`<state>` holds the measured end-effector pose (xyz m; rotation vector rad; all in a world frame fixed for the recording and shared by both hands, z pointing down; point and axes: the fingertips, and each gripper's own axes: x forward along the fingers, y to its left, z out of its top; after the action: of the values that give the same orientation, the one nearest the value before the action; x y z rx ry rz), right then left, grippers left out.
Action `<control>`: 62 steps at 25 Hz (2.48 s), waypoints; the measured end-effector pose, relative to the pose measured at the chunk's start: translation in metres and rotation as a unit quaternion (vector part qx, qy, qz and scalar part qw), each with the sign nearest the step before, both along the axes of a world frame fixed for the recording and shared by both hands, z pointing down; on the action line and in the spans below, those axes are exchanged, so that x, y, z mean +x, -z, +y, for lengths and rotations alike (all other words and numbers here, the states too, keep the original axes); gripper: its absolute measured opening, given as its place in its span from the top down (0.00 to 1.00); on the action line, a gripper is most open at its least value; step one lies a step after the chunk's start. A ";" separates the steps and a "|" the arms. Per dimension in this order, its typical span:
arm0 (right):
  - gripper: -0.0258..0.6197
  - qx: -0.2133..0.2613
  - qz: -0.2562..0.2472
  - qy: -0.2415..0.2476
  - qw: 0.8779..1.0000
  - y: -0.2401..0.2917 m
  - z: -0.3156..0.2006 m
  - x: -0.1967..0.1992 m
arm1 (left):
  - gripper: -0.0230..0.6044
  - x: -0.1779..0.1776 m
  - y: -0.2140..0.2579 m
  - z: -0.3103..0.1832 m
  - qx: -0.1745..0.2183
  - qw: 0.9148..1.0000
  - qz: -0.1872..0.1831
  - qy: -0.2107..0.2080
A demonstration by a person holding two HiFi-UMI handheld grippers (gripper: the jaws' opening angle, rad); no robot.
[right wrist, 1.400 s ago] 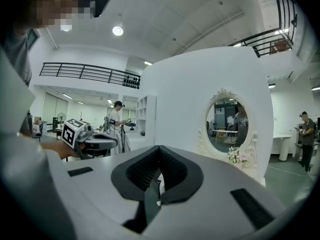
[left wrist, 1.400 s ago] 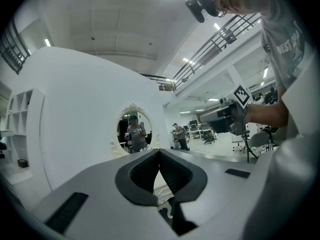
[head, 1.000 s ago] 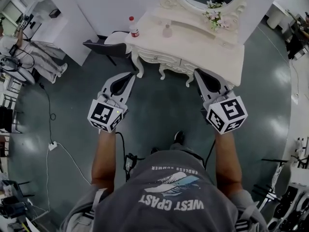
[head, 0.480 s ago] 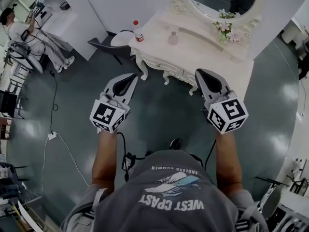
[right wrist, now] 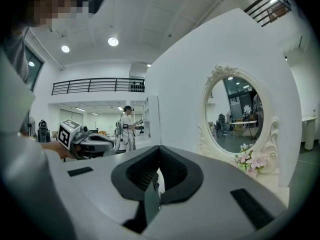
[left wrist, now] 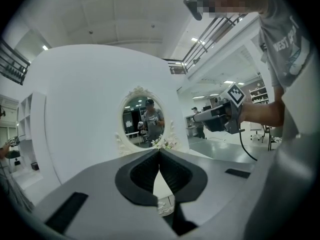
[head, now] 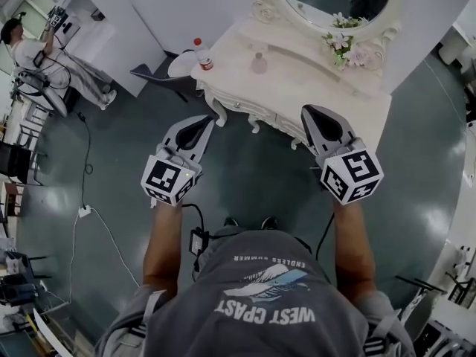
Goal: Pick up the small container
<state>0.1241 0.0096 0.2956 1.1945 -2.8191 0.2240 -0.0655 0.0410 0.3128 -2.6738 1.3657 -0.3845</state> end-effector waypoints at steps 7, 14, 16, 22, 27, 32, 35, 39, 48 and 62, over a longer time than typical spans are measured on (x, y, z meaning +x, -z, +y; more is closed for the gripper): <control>0.92 -0.013 0.004 -0.028 1.000 -0.008 -0.011 0.017 | 0.94 0.015 -0.004 -0.031 -0.003 1.000 0.003 -0.025; 0.92 -0.017 0.018 -0.075 0.997 -0.016 -0.029 0.024 | 0.94 0.035 -0.013 -0.082 -0.001 0.996 0.019 -0.082; 0.92 -0.018 0.025 -0.085 0.996 -0.014 -0.037 0.022 | 0.94 0.038 -0.009 -0.099 0.002 0.995 0.026 -0.097; 0.92 -0.022 0.034 -0.115 0.993 -0.014 -0.071 0.010 | 0.94 0.035 -0.015 -0.145 -0.004 0.990 0.034 -0.133; 0.92 -0.027 0.037 -0.140 0.989 -0.018 -0.093 0.003 | 0.94 0.032 -0.022 -0.177 -0.011 0.986 0.038 -0.159; 0.92 -0.028 0.040 -0.162 0.986 -0.020 -0.110 -0.008 | 0.94 0.023 -0.025 -0.201 -0.013 0.982 0.039 -0.182; 0.92 -0.029 0.045 -0.173 0.983 -0.020 -0.120 -0.017 | 0.94 0.015 -0.025 -0.214 -0.012 0.980 0.043 -0.194; 0.92 -0.027 0.050 -0.188 0.980 -0.016 -0.132 -0.027 | 0.94 0.004 -0.024 -0.230 -0.009 0.977 0.049 -0.207; 0.92 -0.033 0.065 -0.180 0.981 -0.019 -0.155 -0.045 | 0.94 -0.014 -0.033 -0.253 -0.014 0.978 0.067 -0.197; 0.92 -0.040 0.054 -0.100 0.993 -0.036 -0.230 -0.062 | 0.94 -0.036 -0.050 -0.290 -0.030 0.990 0.052 -0.131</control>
<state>0.0624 -0.2202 0.3321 1.4254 -2.5742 0.2711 -0.1012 -0.2488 0.3624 -2.9103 1.0183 -0.2668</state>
